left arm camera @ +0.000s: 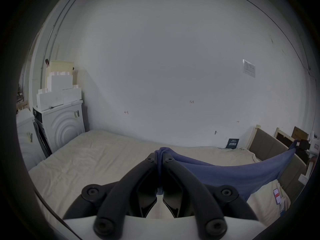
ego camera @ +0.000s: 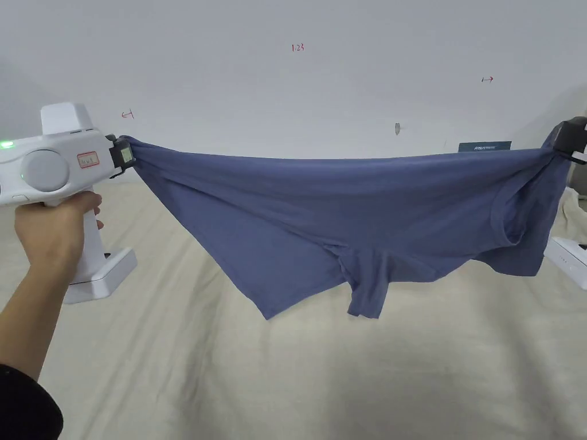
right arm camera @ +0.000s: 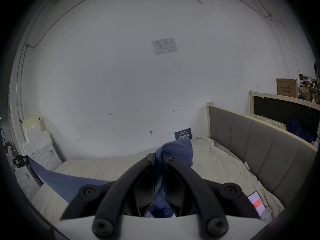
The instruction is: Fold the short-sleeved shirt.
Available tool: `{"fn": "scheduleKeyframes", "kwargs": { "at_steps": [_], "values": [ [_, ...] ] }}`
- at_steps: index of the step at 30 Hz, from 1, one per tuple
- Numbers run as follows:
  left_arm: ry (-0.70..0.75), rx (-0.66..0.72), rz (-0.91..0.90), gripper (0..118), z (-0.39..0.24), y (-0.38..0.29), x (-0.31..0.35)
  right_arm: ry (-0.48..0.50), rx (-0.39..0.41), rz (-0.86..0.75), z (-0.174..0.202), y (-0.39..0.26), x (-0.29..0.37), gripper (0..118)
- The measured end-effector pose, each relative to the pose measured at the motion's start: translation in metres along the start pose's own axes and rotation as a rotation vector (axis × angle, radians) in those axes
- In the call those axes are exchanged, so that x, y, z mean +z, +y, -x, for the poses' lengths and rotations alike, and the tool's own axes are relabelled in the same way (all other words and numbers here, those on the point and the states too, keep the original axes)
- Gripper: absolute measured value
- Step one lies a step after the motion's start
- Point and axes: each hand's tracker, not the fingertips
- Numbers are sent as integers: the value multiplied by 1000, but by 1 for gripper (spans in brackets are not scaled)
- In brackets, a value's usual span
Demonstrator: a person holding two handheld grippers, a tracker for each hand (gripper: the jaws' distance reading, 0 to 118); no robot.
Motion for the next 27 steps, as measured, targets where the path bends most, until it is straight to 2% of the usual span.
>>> {"fn": "scheduleKeyframes", "kwargs": {
  "at_steps": [5, 11, 19, 27],
  "values": [
    [22, -7, 63, 1, 10, -46, -7, 4, -4, 59, -2, -44, -7, 6],
    [62, -52, 180, 1, 18, -116, -9, -33, 80, 175, -7, -109, -11, 6],
    [86, -49, 272, 1, 20, -170, -21, -55, 109, 250, -10, -161, -13, 6],
    [114, -56, 367, 1, 28, -235, -2, -72, 74, 327, -20, -209, 10, 6]
  ]
}}
